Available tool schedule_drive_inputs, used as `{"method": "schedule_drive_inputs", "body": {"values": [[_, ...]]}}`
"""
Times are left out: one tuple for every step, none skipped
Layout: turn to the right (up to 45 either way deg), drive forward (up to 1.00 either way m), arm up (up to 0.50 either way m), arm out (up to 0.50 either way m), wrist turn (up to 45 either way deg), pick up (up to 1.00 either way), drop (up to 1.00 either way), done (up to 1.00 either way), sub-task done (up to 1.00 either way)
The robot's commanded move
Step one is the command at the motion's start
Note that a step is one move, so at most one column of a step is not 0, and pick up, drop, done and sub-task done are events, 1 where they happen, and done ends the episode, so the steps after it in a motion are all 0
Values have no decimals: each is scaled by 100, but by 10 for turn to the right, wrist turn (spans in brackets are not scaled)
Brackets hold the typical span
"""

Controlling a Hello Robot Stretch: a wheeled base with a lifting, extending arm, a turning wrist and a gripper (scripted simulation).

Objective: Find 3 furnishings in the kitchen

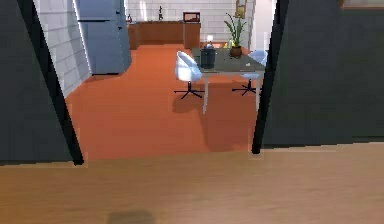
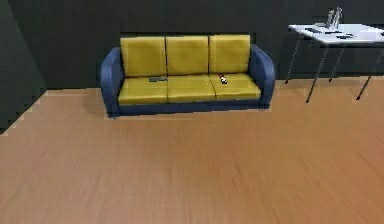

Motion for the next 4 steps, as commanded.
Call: {"method": "schedule_drive_inputs", "body": {"values": [[0, 100, 0, 0, 0, 0, 0, 0, 0], [60, 0, 0, 0, 0, 0, 0, 0, 0], [0, 40, 0, 0, 0, 0, 0, 0, 0], [0, 60, 0, 0, 0, 0, 0, 0, 0]]}}
